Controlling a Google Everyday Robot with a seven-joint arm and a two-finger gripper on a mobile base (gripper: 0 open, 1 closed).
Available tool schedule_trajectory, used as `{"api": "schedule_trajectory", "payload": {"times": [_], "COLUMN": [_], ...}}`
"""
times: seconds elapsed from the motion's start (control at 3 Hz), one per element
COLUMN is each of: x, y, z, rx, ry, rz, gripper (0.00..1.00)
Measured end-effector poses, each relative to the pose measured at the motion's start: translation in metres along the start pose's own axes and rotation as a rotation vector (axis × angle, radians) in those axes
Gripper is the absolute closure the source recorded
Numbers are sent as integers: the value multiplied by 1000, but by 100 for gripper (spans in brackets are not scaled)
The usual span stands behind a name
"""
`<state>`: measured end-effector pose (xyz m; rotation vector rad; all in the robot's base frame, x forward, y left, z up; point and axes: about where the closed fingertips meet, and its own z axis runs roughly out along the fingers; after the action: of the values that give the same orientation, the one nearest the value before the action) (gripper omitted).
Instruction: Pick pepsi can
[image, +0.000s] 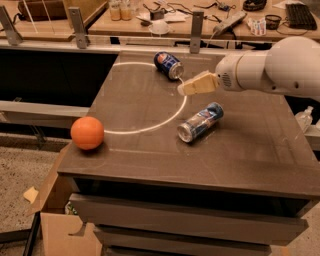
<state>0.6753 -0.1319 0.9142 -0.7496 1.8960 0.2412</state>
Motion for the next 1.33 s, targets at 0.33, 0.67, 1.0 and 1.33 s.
{"api": "schedule_trajectory", "payload": {"times": [0.33, 0.67, 1.0, 1.33], "x": [2, 3, 1, -2], "y": [-11, -22, -22, -20], "z": [29, 66, 97, 124], "rx": [45, 61, 40, 19], "ry": [-21, -42, -56, -74], "rz": [26, 70, 93, 101], "gripper": [0, 0, 0, 0]}}
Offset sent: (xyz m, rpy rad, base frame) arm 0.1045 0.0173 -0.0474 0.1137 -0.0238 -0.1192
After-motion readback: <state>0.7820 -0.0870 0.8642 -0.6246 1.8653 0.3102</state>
